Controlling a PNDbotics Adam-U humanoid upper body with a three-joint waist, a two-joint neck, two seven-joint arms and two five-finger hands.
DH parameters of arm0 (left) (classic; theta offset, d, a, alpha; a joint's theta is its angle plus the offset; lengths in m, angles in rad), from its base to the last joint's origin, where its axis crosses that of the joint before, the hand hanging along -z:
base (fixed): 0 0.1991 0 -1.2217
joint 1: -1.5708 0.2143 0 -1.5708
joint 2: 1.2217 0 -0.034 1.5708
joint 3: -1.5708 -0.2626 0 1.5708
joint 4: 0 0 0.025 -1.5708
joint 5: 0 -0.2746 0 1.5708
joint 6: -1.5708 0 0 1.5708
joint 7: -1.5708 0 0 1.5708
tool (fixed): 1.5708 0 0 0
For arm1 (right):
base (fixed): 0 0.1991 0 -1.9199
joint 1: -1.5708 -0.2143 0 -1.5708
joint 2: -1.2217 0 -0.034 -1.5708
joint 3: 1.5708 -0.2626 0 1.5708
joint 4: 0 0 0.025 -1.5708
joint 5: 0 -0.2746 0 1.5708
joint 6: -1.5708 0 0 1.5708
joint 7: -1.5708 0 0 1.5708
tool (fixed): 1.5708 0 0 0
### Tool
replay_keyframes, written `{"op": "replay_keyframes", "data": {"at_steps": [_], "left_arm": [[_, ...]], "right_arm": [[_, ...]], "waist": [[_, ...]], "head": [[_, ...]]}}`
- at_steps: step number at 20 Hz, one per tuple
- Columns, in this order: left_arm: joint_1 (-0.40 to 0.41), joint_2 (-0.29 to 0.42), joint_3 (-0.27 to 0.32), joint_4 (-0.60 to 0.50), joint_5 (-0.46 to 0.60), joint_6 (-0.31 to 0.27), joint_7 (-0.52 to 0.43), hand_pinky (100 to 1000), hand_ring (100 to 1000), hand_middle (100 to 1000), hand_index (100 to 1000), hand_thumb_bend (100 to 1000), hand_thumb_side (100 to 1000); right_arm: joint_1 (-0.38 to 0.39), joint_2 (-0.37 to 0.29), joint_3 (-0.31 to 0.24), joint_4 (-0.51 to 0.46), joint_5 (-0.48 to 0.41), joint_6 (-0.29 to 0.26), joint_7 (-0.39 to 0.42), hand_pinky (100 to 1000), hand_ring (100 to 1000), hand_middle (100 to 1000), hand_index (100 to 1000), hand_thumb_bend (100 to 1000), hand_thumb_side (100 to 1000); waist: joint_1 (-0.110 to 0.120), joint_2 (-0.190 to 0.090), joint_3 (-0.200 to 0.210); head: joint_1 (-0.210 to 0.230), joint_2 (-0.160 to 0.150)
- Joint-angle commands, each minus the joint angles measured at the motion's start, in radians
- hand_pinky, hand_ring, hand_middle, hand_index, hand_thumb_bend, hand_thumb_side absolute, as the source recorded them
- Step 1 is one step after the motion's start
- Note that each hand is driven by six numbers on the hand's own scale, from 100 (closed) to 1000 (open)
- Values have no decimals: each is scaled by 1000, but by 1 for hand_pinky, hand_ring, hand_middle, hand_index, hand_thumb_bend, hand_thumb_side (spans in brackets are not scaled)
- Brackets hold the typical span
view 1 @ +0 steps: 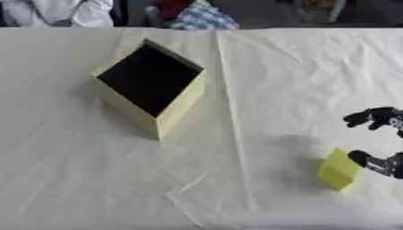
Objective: Pick up objects on the table and place them in the box.
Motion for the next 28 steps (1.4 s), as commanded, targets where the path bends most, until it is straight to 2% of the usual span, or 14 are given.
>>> {"op": "replay_keyframes", "data": {"at_steps": [1, 11, 20, 28], "left_arm": [[-9, 23, -1, -19, -2, -1, -4, 717, 806, 870, 674, 100, 712], [-11, 22, -3, -19, 1, 0, -7, 717, 807, 871, 673, 100, 713], [-14, 18, -4, -19, 3, 2, -11, 718, 808, 873, 672, 100, 714], [-15, 16, -6, -19, 2, 4, -15, 719, 809, 874, 671, 100, 715]], "right_arm": [[-3, -39, 3, -15, 3, 7, 17, 773, 865, 787, 927, 335, 715], [1, -31, 41, -15, 59, 91, 53, 786, 875, 797, 926, 367, 726], [-2, -12, 56, -15, 112, 158, 49, 793, 878, 802, 929, 380, 750], [2, 3, 69, -15, 136, 193, 55, 790, 877, 802, 934, 383, 792]], "waist": [[-1, -9, 2], [2, -7, 6], [4, -3, 13], [6, 2, 16]], "head": [[-5, 0], [-13, -5], [-16, -8], [-22, -12]]}}
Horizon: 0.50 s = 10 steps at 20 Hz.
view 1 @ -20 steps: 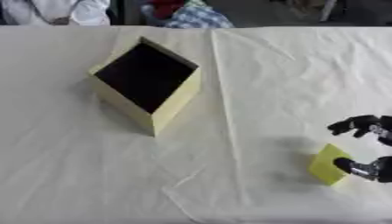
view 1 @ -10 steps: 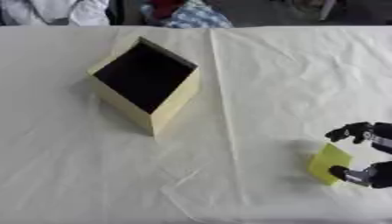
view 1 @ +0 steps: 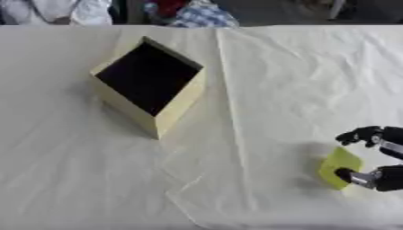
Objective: Pick up objects on the table and place them in the box.
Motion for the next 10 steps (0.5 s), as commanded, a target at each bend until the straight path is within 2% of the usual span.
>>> {"op": "replay_keyframes", "data": {"at_steps": [1, 10], "left_arm": [[-12, 16, -1, -19, 2, 0, -5, 719, 809, 874, 670, 100, 715], [-13, 15, -1, -19, 1, -1, -9, 720, 810, 875, 669, 100, 714]], "right_arm": [[0, -15, -1, -15, 10, 12, 11, 790, 877, 803, 934, 386, 800], [-2, -8, 17, -15, 0, 36, 58, 779, 866, 791, 931, 383, 805]], "waist": [[2, -8, 2], [2, -6, 3]], "head": [[-5, -11], [-7, -10]]}}
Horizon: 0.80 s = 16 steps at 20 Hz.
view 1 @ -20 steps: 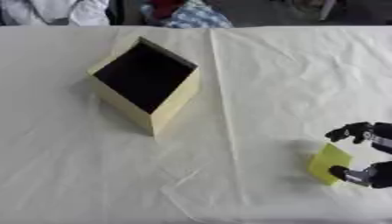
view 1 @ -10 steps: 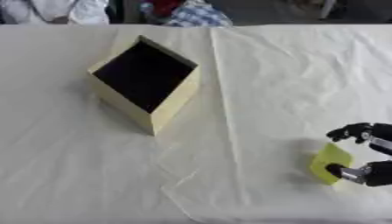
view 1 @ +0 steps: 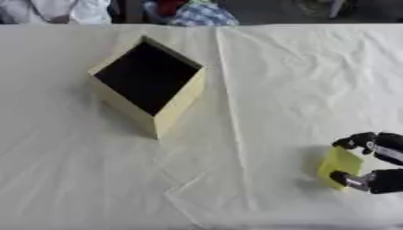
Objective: Pick up objects on the table and place them in the box.
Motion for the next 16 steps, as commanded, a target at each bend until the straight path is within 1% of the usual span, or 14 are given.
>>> {"op": "replay_keyframes", "data": {"at_steps": [1, 2, 5, 9, 10, 11, 12, 13, 14, 16], "left_arm": [[-9, 16, -1, -19, 1, 0, -6, 720, 810, 875, 669, 100, 714], [-9, 16, -2, -19, 1, 0, -7, 720, 810, 875, 669, 100, 714], [-10, 15, -1, -19, 1, -1, -8, 720, 810, 875, 669, 100, 714], [-10, 15, -1, -19, 1, -1, -9, 720, 810, 875, 669, 100, 714], [-9, 15, -1, -19, 1, 0, -9, 720, 812, 876, 668, 100, 715], [-8, 15, -1, -19, 0, 1, -9, 720, 812, 876, 668, 100, 715], [-7, 15, 0, -19, -1, 1, -10, 721, 812, 876, 668, 100, 714], [-7, 15, 0, -19, -1, 2, -10, 721, 812, 876, 668, 100, 714], [-7, 15, 0, -19, -2, 2, -10, 721, 812, 876, 668, 100, 715], [-6, 15, 0, -19, -3, 3, -11, 721, 812, 876, 668, 100, 714]], "right_arm": [[-3, -16, -7, -15, -4, 10, 9, 774, 861, 785, 930, 384, 796], [-3, -16, -7, -15, -2, 15, 10, 764, 845, 774, 928, 383, 782], [-4, -15, -4, -15, 4, 28, 11, 764, 845, 774, 928, 383, 782], [-4, -14, -3, -15, 5, 31, 11, 764, 845, 774, 928, 383, 782], [-6, -13, -4, -15, 4, 32, 10, 601, 646, 604, 848, 273, 503], [-13, -4, -15, -15, -2, 39, 3, 593, 633, 591, 835, 258, 486], [-18, 1, -29, -15, -12, 49, -7, 577, 611, 567, 810, 236, 441], [-26, 5, -43, -15, -23, 61, -19, 566, 599, 554, 794, 225, 421], [-33, 7, -54, -15, -36, 71, -32, 534, 571, 526, 763, 189, 388], [-48, 9, -73, -15, -61, 77, -59, 509, 552, 509, 741, 141, 342]], "waist": [[1, -8, 0], [1, -8, 0], [2, -8, 0], [2, -8, 0], [2, -8, -1], [3, -7, -4], [3, -7, -4], [3, -7, -5], [3, -7, -5], [3, -8, -7]], "head": [[-1, -10], [-1, -11], [-2, -12], [-2, -12], [-1, -11], [-1, -9], [-1, -8], [0, -8], [0, -7], [1, -8]]}}
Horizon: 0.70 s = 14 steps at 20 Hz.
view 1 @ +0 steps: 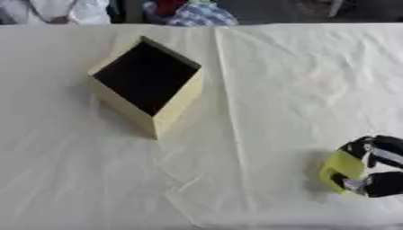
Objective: Pick up objects on the table and place them in the box.
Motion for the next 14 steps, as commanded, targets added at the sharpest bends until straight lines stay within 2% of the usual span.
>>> {"op": "replay_keyframes", "data": {"at_steps": [1, 4, 6, 10, 14], "left_arm": [[-5, 16, 1, -19, -3, 1, -4, 721, 812, 876, 668, 100, 713], [-4, 16, 2, -19, -3, 1, -4, 721, 812, 876, 667, 100, 712], [-3, 17, 2, -19, -4, 1, -5, 721, 812, 876, 667, 100, 712], [-3, 18, 1, -19, -4, 2, -6, 721, 813, 876, 668, 100, 712], [-6, 18, -3, -19, -2, 3, -9, 721, 813, 876, 668, 100, 712]], "right_arm": [[-21, -17, -43, -15, -42, 7, -42, 505, 546, 505, 733, 100, 309], [-47, -24, -67, -15, -78, -21, -85, 497, 539, 502, 732, 100, 213], [-64, -34, -80, -15, -100, -46, -115, 495, 536, 502, 733, 100, 187], [-106, -66, -105, -15, -124, -91, -174, 502, 538, 504, 738, 100, 179], [-178, -120, -95, -15, -158, -99, -222, 515, 547, 511, 744, 100, 197]], "waist": [[-1, -11, -2], [-1, -13, -3], [-2, -15, -4], [-5, -17, -4], [-7, -20, 4]], "head": [[3, -8], [6, -8], [7, -8], [10, -13], [-2, -24]]}}
